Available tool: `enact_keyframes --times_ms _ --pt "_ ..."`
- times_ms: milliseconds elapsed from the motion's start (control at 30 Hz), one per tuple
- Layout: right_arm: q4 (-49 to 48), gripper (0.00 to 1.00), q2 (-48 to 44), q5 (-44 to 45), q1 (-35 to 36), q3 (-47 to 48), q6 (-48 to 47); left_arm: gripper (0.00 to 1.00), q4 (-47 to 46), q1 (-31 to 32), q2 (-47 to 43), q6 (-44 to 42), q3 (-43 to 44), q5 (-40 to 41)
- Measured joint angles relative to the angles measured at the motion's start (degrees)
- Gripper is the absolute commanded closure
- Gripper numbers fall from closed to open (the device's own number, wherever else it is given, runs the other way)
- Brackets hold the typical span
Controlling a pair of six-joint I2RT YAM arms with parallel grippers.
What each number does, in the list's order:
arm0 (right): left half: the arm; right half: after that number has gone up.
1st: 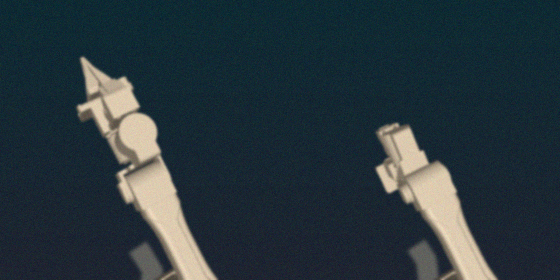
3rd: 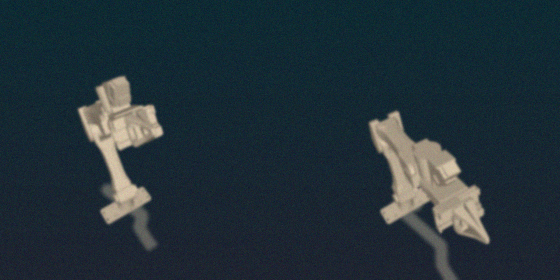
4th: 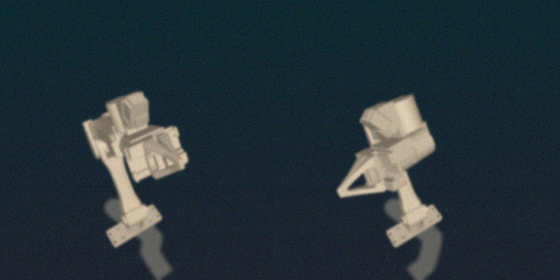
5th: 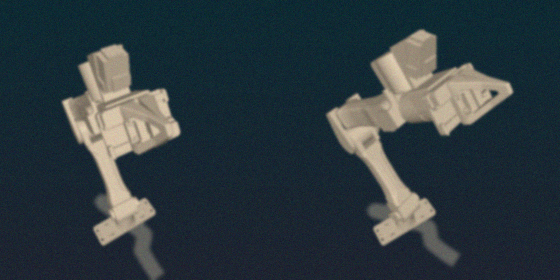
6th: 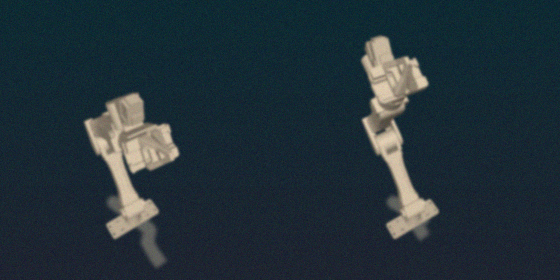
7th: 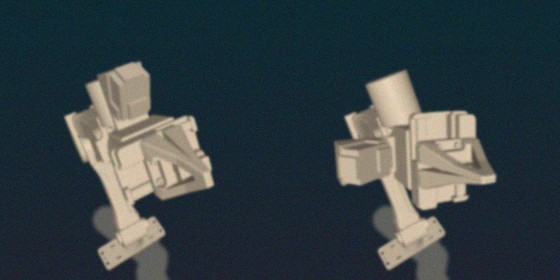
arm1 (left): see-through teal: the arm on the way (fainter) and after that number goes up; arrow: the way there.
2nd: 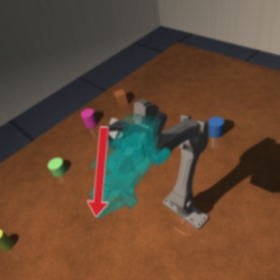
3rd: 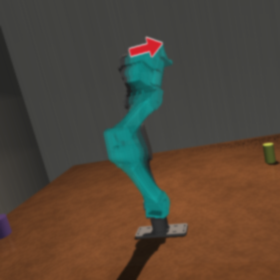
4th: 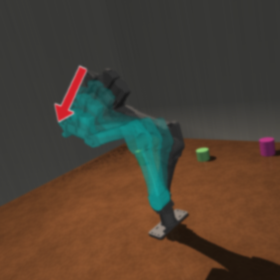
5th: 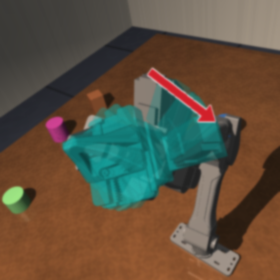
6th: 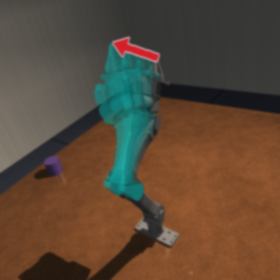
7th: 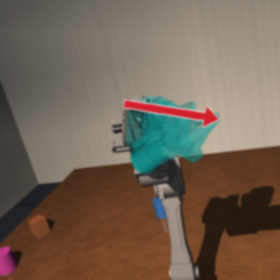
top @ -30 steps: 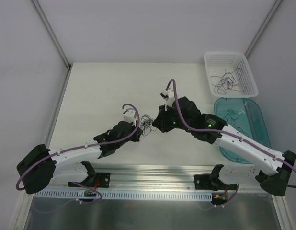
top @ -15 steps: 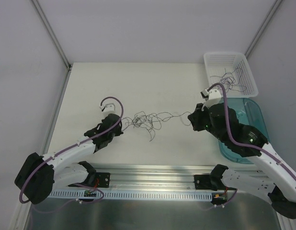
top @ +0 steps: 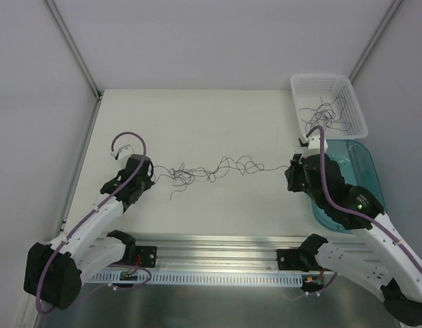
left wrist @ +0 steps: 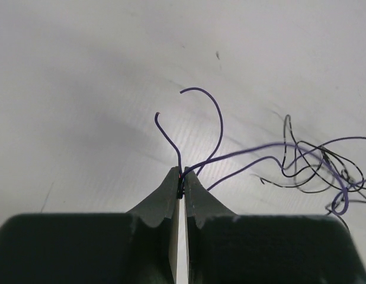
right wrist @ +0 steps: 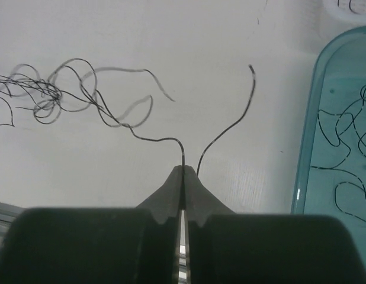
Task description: Untangle the cables
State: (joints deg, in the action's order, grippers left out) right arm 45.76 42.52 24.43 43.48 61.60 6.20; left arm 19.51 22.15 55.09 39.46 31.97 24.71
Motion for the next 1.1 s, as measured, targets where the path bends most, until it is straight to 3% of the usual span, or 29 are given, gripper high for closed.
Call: enact_keyframes --times_ms 167,500,600,633,733,933,1100 --pt "-0.13 0.99 1.64 -2.4 -6.47 -5.6 0.9 1.0 5.46 -6.49 -5.64 -0.52 2.58 -0.52" --pt "-3.63 0.95 7.08 -10.73 -9.4 -11.65 1.73 1.0 11.78 -6.88 -9.99 -7.54 12.24 0.26" --pt "-5.4 0.76 10.21 -14.4 -9.38 -12.09 1.99 1.0 12.81 -6.88 -9.66 -10.71 13.14 -4.2" --pt "-6.38 0.6 11.32 -15.72 -9.25 -12.44 2.01 1.0 12.83 -6.88 -9.51 -11.72 13.25 -6.36" --pt "-8.07 0.48 12.94 -18.25 -7.26 -13.05 1.2 1.0 12.52 -6.88 -9.33 -14.6 13.33 -15.5" --pt "-13.66 0.38 12.41 -21.59 1.79 -13.0 -2.38 1.0 11.65 -6.86 -9.81 -17.73 13.07 -31.36" --pt "-26.08 0.36 14.21 -28.92 6.01 -13.03 -4.2 1.0 10.67 -6.88 -11.74 -17.86 12.52 -39.82"
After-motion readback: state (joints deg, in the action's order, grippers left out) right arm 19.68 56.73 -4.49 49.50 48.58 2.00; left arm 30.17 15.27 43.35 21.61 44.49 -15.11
